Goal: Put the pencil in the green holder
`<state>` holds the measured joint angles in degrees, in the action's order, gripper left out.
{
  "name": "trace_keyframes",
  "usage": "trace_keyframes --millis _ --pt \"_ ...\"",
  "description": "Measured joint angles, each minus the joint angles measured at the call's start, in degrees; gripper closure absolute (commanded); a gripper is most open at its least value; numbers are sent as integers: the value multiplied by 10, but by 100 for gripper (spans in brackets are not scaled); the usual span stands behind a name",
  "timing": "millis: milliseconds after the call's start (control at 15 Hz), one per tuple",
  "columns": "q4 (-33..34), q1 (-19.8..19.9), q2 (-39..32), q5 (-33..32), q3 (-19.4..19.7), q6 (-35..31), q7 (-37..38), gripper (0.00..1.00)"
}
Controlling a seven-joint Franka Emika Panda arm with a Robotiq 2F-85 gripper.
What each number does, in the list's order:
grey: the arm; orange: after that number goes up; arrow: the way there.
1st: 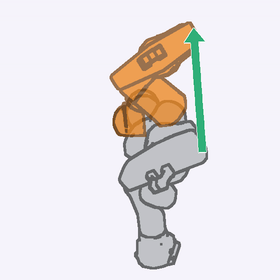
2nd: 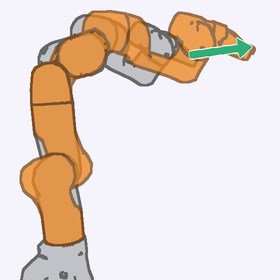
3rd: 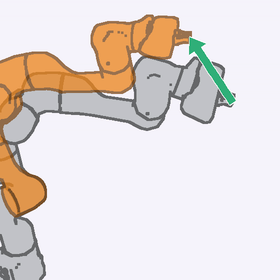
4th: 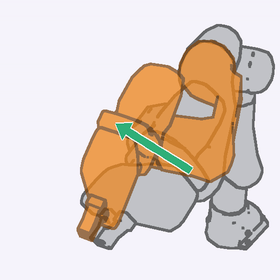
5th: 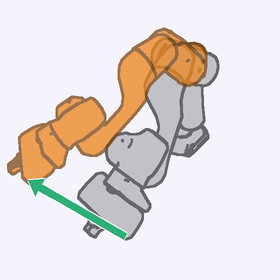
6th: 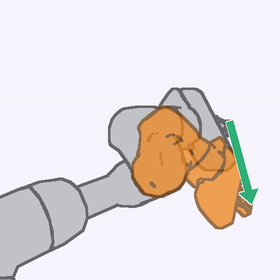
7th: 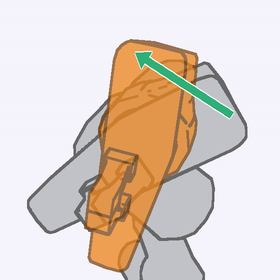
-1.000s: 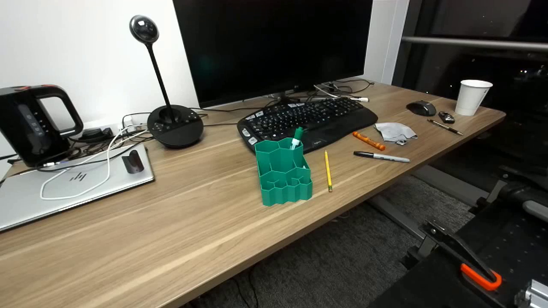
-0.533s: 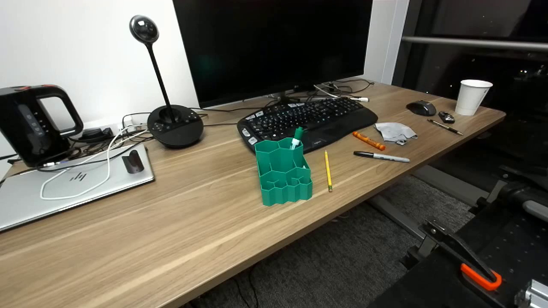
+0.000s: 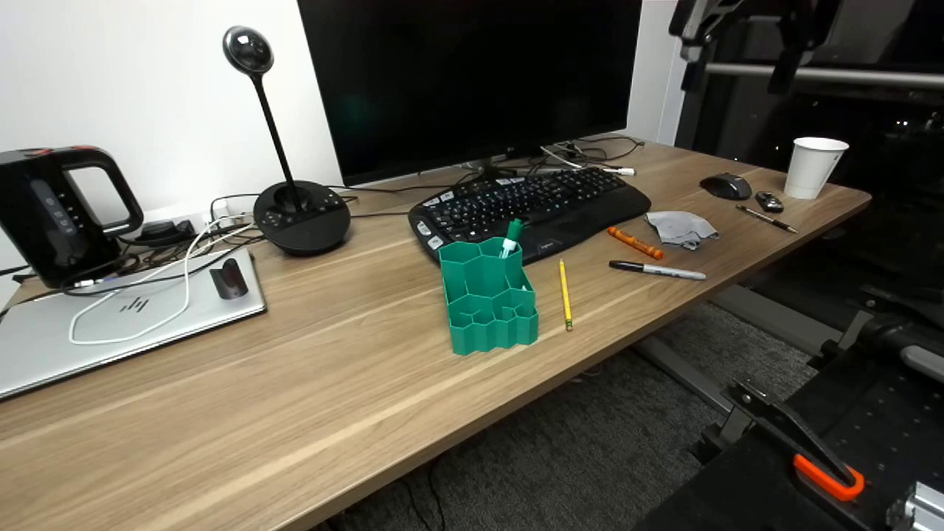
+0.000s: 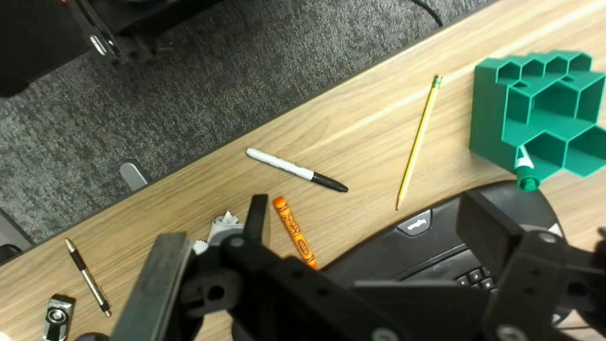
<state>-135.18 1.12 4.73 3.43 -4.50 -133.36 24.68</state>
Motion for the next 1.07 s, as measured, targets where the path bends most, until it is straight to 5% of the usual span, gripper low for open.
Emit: trace_keyframes --millis 533,1067 --pt "130 -35 -240 0 14 -66 150 0" --pt "214 -88 -354 0 36 -73 199 0"
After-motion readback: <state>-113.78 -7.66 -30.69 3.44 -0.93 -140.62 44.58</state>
